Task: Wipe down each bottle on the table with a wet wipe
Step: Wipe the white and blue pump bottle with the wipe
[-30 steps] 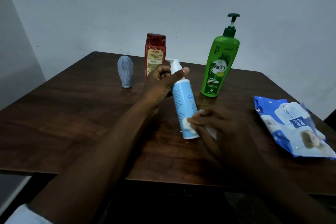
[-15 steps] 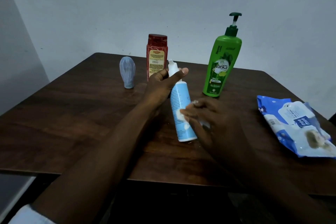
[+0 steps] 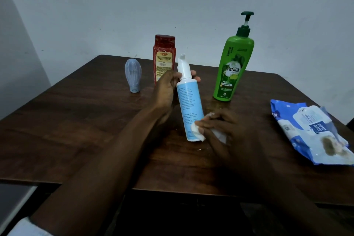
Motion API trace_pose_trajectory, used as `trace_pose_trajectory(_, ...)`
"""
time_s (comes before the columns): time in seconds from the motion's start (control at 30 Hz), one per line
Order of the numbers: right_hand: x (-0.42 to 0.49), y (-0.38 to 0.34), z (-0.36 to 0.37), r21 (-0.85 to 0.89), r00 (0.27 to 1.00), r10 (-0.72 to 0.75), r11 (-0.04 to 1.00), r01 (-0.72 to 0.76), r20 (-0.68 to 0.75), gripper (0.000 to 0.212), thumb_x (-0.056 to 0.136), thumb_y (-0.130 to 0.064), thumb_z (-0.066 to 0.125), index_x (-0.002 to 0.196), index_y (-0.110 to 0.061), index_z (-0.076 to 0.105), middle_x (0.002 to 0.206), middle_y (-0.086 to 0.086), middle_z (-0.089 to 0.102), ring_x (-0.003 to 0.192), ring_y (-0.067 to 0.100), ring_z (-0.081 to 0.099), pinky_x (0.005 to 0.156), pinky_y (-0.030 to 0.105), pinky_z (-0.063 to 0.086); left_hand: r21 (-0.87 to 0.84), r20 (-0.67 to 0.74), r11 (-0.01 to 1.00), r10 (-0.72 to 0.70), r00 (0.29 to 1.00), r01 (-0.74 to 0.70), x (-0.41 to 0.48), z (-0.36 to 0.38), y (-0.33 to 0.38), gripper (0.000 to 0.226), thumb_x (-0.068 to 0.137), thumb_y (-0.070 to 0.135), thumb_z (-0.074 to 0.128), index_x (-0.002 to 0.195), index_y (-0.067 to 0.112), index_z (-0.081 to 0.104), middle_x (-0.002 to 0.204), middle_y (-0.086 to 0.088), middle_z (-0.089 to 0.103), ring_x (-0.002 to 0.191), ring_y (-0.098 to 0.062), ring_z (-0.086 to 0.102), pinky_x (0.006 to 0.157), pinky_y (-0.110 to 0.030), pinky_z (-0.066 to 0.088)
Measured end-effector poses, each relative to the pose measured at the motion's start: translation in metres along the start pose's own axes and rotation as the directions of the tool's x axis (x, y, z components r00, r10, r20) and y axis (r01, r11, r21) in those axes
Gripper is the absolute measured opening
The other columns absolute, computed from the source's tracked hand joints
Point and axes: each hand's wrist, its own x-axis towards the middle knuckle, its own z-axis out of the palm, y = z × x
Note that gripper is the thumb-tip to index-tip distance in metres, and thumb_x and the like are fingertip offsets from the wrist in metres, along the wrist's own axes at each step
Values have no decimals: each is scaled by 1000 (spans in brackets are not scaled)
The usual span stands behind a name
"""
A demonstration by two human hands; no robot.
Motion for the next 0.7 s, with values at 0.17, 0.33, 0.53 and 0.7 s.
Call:
trace_pose_trajectory(0.17,40,0,6,-10,997,-18,1000,18,-79,21,88,-17,74,107,-10,77,103,4,68,97,11,63,87,25,53,75,-30,997,18,999,-15,6,-5,0,31,99,24,40,105,9,67,93,-9,73,90,-21,64,102,-49,45)
trace_pose_trajectory(0.33,80,-1,5,-82,983,-58,996,45,-172,17,86,-9,76,102,-6,78,99,10,71,93,16,65,86,17,47,137,-40,990,33,999,-28,4,-4,1,18,97,22,53,94,12,68,90,-7,71,93,-26,64,109,-53,43)
trace_pose_trajectory(0.53,66,-5,9,-102,988,-102,991,90,-118,17,84,-6,77,102,-5,77,100,11,70,93,17,65,86,23,50,253,1,967,3,1000,-3,3,-6,1,14,90,30,65,78,22,66,86,-5,68,91,-28,62,102,-53,45)
trace_pose_trajectory(0.7,17,-9,10,-108,994,-106,989,103,-17,22,90,-19,66,107,-11,77,106,9,67,98,22,66,85,37,55,395,-40,918,35,999,-17,1,-1,6,14,96,29,61,88,18,58,85,-4,64,81,-20,61,87,-40,51)
